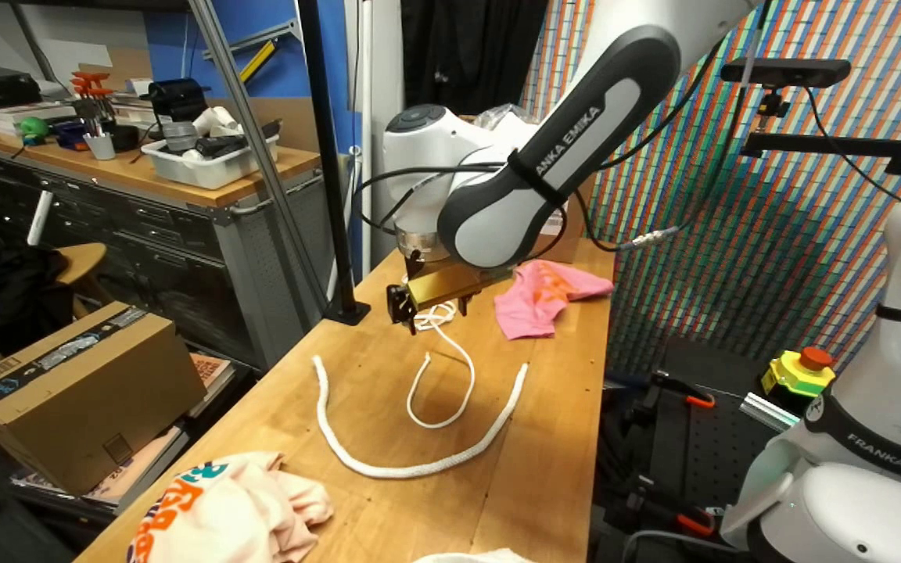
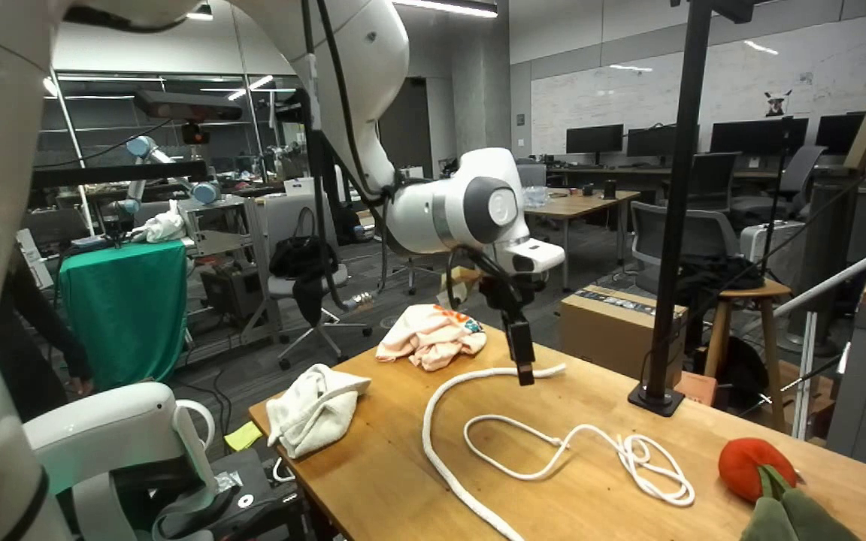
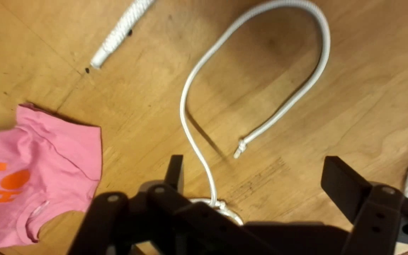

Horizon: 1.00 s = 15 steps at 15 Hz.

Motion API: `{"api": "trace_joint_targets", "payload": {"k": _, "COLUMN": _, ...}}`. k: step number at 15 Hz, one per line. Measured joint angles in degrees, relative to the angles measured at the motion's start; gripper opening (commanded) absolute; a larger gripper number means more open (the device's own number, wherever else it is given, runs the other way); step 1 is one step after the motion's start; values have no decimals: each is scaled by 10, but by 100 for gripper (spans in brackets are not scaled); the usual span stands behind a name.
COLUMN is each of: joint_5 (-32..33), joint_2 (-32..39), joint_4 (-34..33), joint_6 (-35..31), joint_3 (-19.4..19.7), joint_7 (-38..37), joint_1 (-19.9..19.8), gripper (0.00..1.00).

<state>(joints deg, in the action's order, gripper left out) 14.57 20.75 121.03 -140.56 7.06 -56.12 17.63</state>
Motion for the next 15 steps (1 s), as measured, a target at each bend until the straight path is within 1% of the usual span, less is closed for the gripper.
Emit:
{"api": "trace_joint_targets", "payload": {"k": 3, "joint_5": -41, "joint_2": -86, "joint_4": 35, "joint_6": 101, "joint_3": -55, "joint_7": 83, "joint_1": -14, "gripper": 100}}
{"api": "trace_joint_targets", "payload": {"k": 5, "joint_5": -70, "joint_2": -147, "joint_4": 58, "joint_6": 170, "joint_3": -84, "joint_7": 143, "joint_1": -21, "gripper": 100}}
{"api": "trace_joint_targets", "payload": {"k": 9, "joint_5": -114, "joint_2": -269, "joint_4": 106, "joint_6": 277, "joint_3": -117, "joint_7": 274, "joint_1": -32, "gripper": 100}}
{"api": "trace_joint_targets", "payload": {"k": 11, "joint_5": -127, "joint_2": -329, "joint_4": 133, "joint_6": 306, "joint_3": -122, "joint_7": 344, "joint_1": -36, "gripper": 100}}
{"api": "trace_joint_targets", "payload": {"k": 15, "joint_5": -128, "joint_2": -437, "joint_4": 197, "joint_6": 299, "joint_3": -122, "joint_7": 461, "joint_1": -45, "gripper": 100}}
